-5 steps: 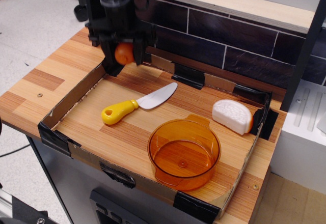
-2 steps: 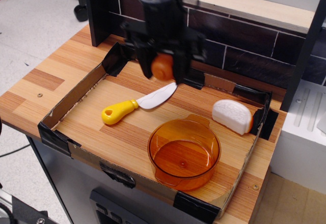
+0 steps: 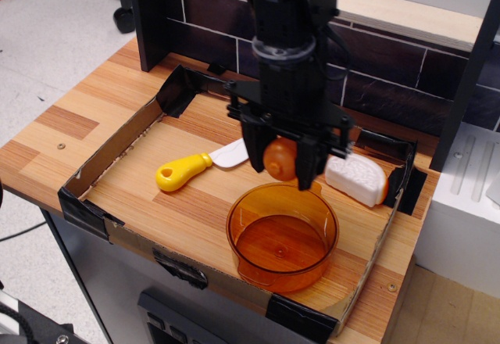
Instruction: Put carrot in pot
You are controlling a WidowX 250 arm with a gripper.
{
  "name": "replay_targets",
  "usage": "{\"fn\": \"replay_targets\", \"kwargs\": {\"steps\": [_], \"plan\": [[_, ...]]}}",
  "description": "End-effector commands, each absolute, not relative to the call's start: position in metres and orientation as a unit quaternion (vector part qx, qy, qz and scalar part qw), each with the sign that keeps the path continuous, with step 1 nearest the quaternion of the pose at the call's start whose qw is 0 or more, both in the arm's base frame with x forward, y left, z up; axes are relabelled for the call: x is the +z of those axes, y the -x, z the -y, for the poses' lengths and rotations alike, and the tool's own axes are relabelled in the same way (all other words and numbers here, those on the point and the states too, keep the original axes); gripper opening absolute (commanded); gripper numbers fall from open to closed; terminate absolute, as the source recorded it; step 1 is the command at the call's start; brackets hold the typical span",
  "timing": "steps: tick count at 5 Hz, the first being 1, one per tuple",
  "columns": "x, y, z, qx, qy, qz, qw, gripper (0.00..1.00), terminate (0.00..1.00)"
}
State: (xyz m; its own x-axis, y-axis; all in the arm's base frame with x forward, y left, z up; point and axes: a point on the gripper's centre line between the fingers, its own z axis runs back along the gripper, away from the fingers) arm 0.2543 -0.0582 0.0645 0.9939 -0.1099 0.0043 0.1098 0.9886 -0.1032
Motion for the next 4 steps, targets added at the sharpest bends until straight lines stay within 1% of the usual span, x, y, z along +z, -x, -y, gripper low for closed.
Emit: {"fn": "replay_targets", "kwargs": {"steps": [1,2,3,4], "plan": [[0.0828,-0.2393,0.0623,-0.117,0.071,0.006,0.991,0.0,0.0],[0.0805,-0.236,0.0627,-0.12,0.071,-0.013,0.99,0.0,0.0],[0.0806,-0.2367,0.0626,-0.116,0.074,-0.027,0.99,1.0,0.0],[0.0828,-0.2396,0.0623,-0.118,0.076,-0.022,0.99,1.0,0.0]]}}
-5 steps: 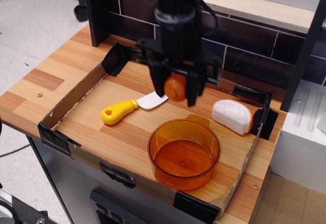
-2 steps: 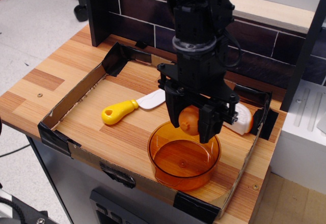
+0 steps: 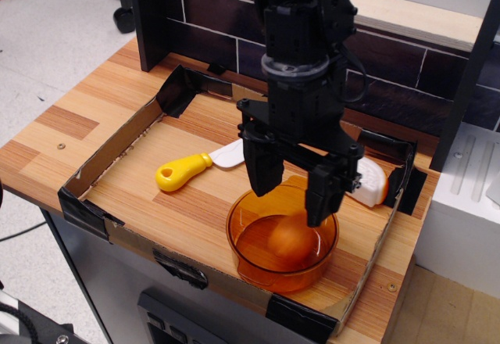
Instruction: Put carrot in pot
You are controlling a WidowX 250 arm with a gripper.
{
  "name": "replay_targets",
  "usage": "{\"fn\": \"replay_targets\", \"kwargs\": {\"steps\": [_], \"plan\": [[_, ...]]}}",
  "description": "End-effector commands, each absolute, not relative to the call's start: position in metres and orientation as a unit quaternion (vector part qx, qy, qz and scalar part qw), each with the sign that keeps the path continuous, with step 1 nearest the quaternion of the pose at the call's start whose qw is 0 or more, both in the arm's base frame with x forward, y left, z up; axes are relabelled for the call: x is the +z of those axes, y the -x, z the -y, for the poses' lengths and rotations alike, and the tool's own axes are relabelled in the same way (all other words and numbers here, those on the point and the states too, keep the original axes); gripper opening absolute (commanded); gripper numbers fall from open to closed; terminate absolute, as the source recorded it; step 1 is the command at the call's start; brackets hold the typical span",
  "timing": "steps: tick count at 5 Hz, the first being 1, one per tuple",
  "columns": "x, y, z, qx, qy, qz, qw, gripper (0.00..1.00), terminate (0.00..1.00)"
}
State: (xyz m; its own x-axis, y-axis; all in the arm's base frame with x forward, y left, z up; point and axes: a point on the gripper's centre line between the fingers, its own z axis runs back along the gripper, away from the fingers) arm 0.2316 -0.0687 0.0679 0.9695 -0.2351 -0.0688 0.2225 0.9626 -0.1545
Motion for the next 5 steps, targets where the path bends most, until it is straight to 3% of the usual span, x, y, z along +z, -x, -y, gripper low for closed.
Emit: {"fn": "replay_targets", "kwargs": {"steps": [1,3,4,5], "plan": [[0.091,-0.246,0.055,-0.086,0.077,0.001,0.993,1.0,0.0],[0.152,-0.286,0.027,0.016,0.099,0.073,0.992,1.0,0.0],[0.152,-0.286,0.027,0.016,0.099,0.073,0.992,1.0,0.0],[0.152,-0.286,0.027,0.016,0.099,0.073,0.992,1.0,1.0]]}}
